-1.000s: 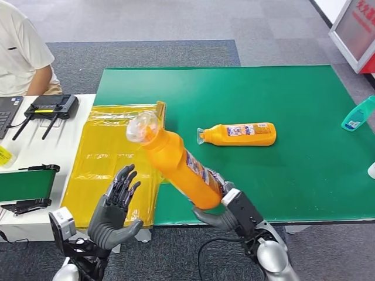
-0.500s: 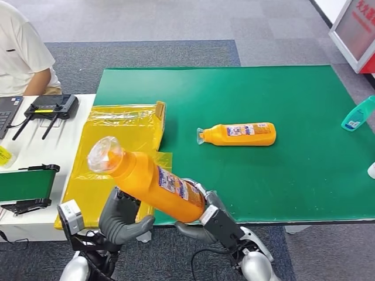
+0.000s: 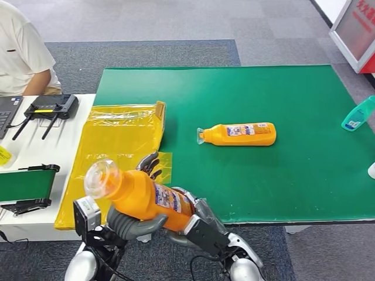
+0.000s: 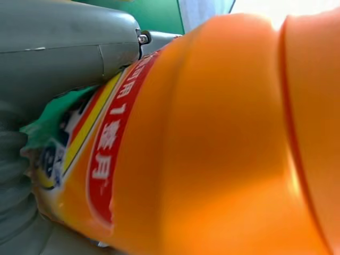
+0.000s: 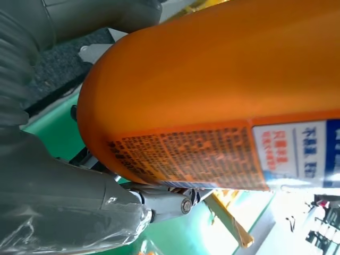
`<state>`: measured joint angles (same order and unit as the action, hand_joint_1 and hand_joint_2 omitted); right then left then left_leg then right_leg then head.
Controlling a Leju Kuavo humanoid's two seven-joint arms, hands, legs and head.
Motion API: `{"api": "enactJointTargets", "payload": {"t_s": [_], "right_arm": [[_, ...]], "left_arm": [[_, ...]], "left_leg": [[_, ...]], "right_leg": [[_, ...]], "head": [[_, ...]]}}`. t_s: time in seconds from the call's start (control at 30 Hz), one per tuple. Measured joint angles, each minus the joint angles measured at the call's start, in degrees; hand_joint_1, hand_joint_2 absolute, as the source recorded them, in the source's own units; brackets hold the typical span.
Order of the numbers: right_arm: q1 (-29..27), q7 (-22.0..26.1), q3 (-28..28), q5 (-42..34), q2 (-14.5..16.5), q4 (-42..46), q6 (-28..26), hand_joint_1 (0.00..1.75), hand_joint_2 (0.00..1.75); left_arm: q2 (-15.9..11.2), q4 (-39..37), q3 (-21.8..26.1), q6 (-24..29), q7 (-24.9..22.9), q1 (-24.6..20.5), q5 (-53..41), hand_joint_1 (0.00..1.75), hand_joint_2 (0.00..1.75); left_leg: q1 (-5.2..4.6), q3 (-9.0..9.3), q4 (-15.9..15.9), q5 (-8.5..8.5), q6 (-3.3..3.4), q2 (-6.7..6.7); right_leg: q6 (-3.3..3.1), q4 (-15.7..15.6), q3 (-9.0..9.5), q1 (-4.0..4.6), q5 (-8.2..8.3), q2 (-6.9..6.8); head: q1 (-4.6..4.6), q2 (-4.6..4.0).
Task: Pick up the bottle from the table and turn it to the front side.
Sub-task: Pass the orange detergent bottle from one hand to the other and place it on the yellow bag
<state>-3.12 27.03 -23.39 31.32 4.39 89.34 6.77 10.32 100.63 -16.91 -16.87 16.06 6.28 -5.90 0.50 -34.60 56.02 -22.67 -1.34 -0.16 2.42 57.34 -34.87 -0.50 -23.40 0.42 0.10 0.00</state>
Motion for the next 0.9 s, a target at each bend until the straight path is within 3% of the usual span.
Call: {"api": "enactJointTargets", "payload": {"t_s": [0.5,0.63,0.9], "right_arm": [[0.0,-0.4,-1.3,-0.6,0.0,-2.1,-1.1,1.75,1.75],[-0.1,-1.1,-1.3,-1.2,0.0,-2.1,-1.0,0.0,1.75],[-2.7,-4.3,1.3,-3.7,0.0,0.4,-1.8,0.0,1.75]], "left_arm": [[-0.7,-0.6,-1.9,0.7,0.9,-0.1,-1.9,1.75,1.75],[-0.7,-0.8,-2.0,1.4,0.8,-0.1,-2.2,1.75,1.75],[0.7,2.2,0.9,10.6,-1.2,0.9,-16.4,1.75,1.75]], "left_leg": [[0.0,-0.01,0.0,0.0,0.0,0.0],[0.0,-0.01,0.0,0.0,0.0,0.0],[0.0,-0.04,0.0,-0.01,0.01,0.0]], "right_leg": [[0.0,0.0,-0.01,0.0,0.0,0.0],[0.0,0.0,-0.01,0.0,0.0,0.0],[0.0,0.0,-0.01,0.0,0.0,0.0]], "head": [[-0.01,0.0],[-0.01,0.0],[0.0,0.0]]}}
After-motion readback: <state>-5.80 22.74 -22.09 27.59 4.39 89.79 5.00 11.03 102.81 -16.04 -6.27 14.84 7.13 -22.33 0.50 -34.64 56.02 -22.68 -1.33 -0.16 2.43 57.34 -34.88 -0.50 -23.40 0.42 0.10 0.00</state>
